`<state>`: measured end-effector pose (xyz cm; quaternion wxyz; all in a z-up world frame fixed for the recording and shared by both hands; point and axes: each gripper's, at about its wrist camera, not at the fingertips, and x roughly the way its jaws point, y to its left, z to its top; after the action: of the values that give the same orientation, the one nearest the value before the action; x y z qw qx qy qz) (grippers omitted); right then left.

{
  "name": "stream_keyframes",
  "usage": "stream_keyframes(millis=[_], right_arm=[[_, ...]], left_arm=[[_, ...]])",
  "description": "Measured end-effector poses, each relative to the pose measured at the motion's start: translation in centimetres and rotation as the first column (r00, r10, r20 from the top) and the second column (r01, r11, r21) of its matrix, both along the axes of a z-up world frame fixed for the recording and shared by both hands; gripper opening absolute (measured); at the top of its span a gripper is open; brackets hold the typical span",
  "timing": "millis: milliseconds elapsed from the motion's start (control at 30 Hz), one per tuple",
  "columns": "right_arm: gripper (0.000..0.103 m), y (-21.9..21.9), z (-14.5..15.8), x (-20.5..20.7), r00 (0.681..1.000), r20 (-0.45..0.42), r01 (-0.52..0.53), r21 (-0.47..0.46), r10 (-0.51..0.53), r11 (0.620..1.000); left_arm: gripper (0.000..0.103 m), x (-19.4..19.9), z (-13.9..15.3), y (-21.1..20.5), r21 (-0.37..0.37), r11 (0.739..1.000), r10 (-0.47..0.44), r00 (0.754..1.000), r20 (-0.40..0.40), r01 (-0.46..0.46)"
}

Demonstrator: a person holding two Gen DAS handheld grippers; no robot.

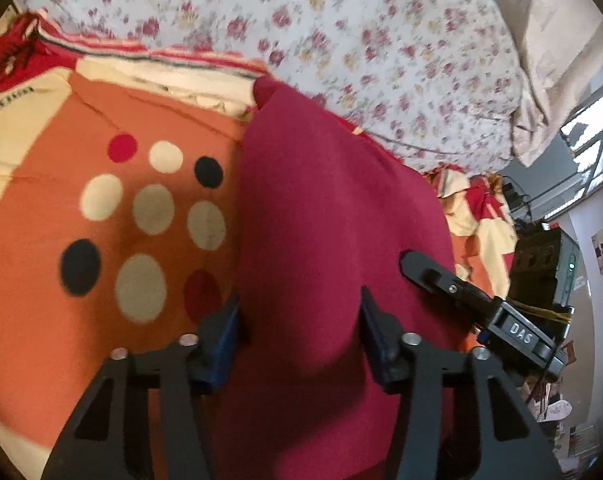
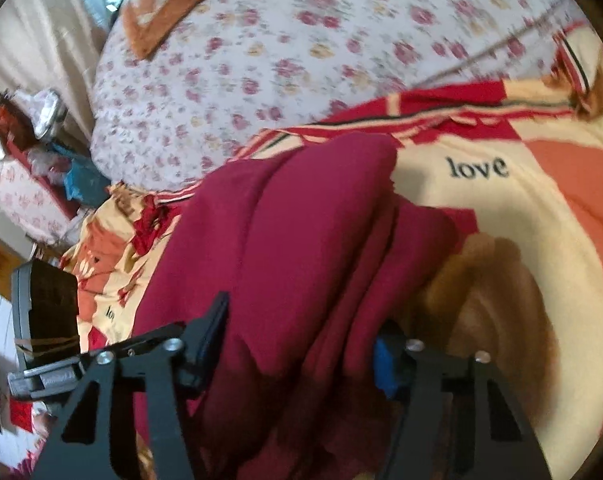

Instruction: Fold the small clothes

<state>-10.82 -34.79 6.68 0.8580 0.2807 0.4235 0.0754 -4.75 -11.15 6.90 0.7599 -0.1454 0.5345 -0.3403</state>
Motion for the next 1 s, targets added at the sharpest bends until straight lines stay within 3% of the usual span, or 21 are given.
stream_keyframes(millis=[67,167,267,333,433,533,667,833,1000], right_arm=[[0.061,1.0,1.4,-0.3,0.999,0.016,-0.044,0.034,0.043,0.998],[0.061,3.3,2.6,-0.9,0.992,0.024,-0.121,0.044,0.120,0.992],[0.063,5.5,1.4,-1.1,0.986,-0.026,-0.164,0.043,0.165,0.986],[0.070,6.2,0.3,-1.4,0.986,-0.070,-0.151,-0.025,0.149,0.988],[0.071,6.7,0.2,-2.8,0.983,-0.110,-0.162,-0.114,0.150,0.980],[0.071,6.7,1.9,-4.6,0.987,-0.096,-0.145,-0.202,0.127,0.969],[0.071,7.7,4.9,-7.5,0.993,-0.049,-0.118,-0.372,0.108,0.921],[0.072,9.0,6.6,-9.1,0.986,-0.016,-0.162,-0.321,0.165,0.933],[0.071,10.7,3.2,-9.8,0.980,-0.139,-0.192,-0.452,0.144,0.871]], left_arm=[[0.030,-1.7,2.1,1.1,-0.002,1.000,-0.004,0.999,0.034,0.004],[0.030,-4.6,4.0,2.9,0.055,0.998,0.015,0.996,0.088,-0.020],[0.030,-6.5,3.0,4.4,0.114,0.992,0.040,0.996,0.081,-0.049],[0.031,-7.1,1.1,5.0,0.160,0.985,0.059,0.997,0.058,-0.068],[0.036,-7.9,-0.1,5.5,0.175,0.981,0.080,0.995,0.051,-0.088],[0.037,-9.0,1.1,5.4,0.199,0.973,0.089,0.985,0.145,-0.117],[0.037,-9.7,2.6,5.2,0.246,0.953,0.108,0.959,0.261,-0.174],[0.037,-10.2,3.6,5.5,0.320,0.920,0.122,0.939,0.320,-0.229],[0.037,-11.3,4.8,5.6,0.348,0.904,0.119,0.929,0.351,-0.247]])
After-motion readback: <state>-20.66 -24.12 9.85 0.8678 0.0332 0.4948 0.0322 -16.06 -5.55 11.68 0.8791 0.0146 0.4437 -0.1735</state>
